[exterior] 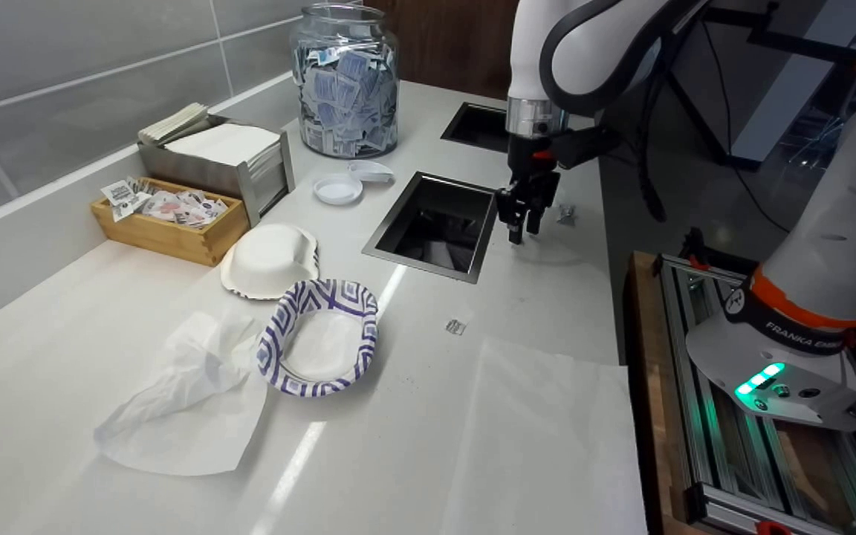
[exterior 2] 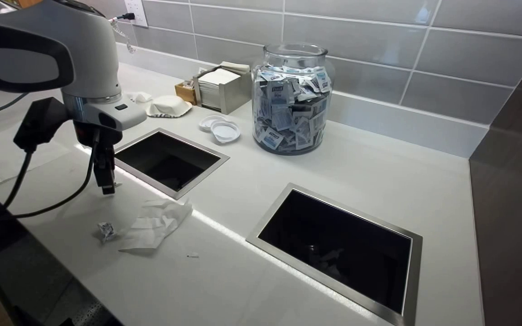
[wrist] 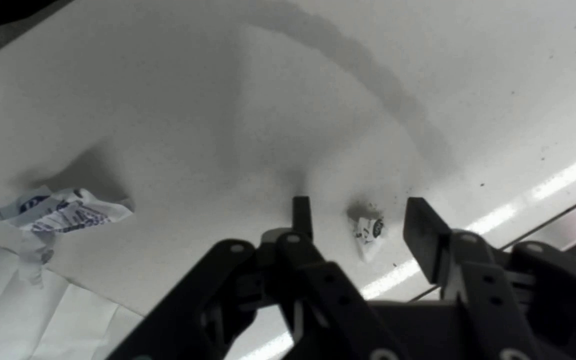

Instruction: Put one piece of paper in the left bin

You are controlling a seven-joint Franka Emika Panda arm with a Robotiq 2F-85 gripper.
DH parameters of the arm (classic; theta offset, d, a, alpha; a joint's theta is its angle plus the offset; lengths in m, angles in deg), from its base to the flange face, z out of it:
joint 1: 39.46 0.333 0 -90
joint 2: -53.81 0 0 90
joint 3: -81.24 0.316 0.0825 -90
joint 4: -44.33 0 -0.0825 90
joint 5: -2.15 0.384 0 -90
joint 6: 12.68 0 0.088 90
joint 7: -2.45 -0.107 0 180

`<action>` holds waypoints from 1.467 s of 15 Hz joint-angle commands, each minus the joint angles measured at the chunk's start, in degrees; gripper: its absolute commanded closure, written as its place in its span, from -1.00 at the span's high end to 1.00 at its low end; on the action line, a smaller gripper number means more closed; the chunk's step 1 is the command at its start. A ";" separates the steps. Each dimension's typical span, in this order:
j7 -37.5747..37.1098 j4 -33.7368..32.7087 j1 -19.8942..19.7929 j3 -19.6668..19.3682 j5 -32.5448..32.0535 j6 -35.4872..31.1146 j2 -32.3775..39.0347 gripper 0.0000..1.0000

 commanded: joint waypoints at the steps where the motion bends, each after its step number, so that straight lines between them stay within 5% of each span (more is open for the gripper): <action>1: -0.79 0.22 -0.11 -0.28 -1.24 -0.31 0.26 -0.59; 3: -0.81 0.25 -0.14 -0.30 -1.40 -0.32 0.21 -0.90; 6: -0.68 0.25 -0.14 -0.32 -1.48 -0.31 0.25 -1.00; 11: -1.09 0.28 -0.10 -0.17 -2.00 0.06 -0.77 -0.89; 22: -5.65 -4.36 -2.92 0.52 -13.86 0.76 -9.82 -0.91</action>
